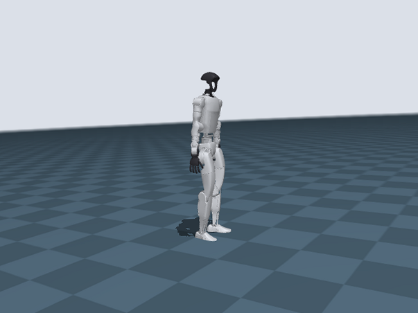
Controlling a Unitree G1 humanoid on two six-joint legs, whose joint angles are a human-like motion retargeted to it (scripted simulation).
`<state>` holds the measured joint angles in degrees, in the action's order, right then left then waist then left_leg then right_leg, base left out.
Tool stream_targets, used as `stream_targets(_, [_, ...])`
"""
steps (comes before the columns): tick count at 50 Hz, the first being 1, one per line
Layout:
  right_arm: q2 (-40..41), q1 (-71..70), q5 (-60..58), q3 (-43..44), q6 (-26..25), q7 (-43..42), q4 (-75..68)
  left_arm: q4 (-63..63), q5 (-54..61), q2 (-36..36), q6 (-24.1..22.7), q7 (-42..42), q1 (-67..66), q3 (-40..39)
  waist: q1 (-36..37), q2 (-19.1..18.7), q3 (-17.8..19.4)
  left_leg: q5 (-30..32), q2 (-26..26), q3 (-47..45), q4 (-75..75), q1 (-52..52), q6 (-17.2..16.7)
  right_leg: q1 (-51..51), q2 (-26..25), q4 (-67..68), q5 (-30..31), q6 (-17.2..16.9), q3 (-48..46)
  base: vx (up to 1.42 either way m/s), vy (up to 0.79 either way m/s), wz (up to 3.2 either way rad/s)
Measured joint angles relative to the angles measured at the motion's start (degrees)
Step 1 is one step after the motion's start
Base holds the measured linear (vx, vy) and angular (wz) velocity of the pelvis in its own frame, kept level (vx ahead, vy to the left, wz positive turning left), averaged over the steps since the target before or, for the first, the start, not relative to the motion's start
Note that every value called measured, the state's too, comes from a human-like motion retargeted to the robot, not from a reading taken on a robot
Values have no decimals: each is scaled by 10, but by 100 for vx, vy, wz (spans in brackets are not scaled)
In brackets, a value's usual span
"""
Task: Upper body actions
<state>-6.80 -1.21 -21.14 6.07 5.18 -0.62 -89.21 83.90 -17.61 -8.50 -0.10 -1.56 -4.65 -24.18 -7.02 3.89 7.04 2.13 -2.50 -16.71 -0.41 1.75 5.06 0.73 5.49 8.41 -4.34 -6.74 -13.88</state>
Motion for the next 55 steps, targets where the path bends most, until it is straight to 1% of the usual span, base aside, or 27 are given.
stream_targets(3, [-5,15,-14,4,-2,-5,-12,-1,-9,-2,0,-4,-3,2,-2,9,-12,-1,-14,21,3,3,0,28,15,-39,-6,2,-61,12,-1,57])
stream_targets(7, [-12,31,-37,20,-13,-10,-34,-9,-21,0,-5,-20,-13,20,30,19,-38,-2,-31,27,5,-1,-1,38,27,-73,11,3,-91,9,-1,20])
stream_targets(9, [-15,33,-42,24,-13,-14,-34,-9,-21,3,-7,-16,-16,19,37,18,-38,-1,-32,28,5,2,-2,43,24,-78,11,7,-104,0,0,0])
stream_targets(15, [-16,31,-35,32,-2,-22,-19,3,-20,9,-4,-14,-22,14,11,8,-32,11,-31,56,6,7,-5,63,12,-85,10,14,-111,-1,-1,38])
stream_targets(20, [-12,33,-21,38,4,-11,-15,7,-17,10,2,-18,-22,12,17,9,-35,17,-32,63,6,2,-10,62,11,-90,12,20,-119,-2,-3,8])
stream_targets(32, [-7,36,-32,28,-2,-6,-29,11,-15,14,6,-22,-27,3,19,8,-46,28,-22,64,9,-10,-20,52,1,-92,18,30,-113,0,0,0])
stream_targets(42, [-7,32,-36,28,-27,-11,-26,6,-14,25,3,-20,-22,3,20,5,-53,35,-17,58,4,-11,-24,46,-3,-90,22,35,-105,0,0,0])
stream_targets(55, [-7,32,-29,30,-25,0,-29,6,-14,24,4,-21,-23,0,17,0,-59,39,-16,54,1,1,-24,51,-7,-87,27,40,-97,0,0,0])
